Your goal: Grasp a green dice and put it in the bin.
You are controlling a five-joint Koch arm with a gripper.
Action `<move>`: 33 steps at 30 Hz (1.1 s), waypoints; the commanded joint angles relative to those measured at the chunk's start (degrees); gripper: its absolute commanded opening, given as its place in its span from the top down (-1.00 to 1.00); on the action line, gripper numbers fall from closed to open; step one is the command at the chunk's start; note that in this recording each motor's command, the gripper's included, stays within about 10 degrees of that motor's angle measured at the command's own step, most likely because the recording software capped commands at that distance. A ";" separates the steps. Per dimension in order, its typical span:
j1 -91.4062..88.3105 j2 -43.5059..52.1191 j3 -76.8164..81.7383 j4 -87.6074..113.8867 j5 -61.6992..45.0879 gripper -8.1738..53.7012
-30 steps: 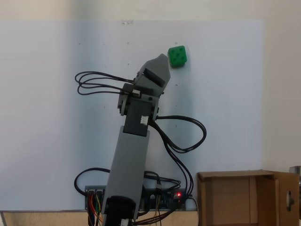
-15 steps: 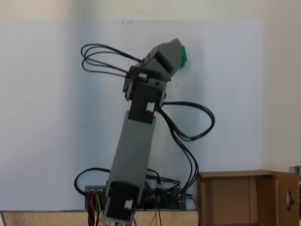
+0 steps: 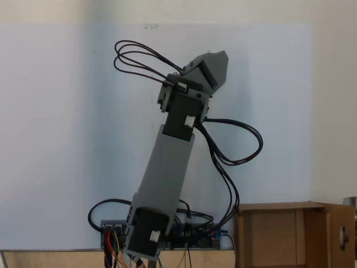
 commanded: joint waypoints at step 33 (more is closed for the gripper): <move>-0.35 -11.51 -16.79 4.13 6.77 -0.53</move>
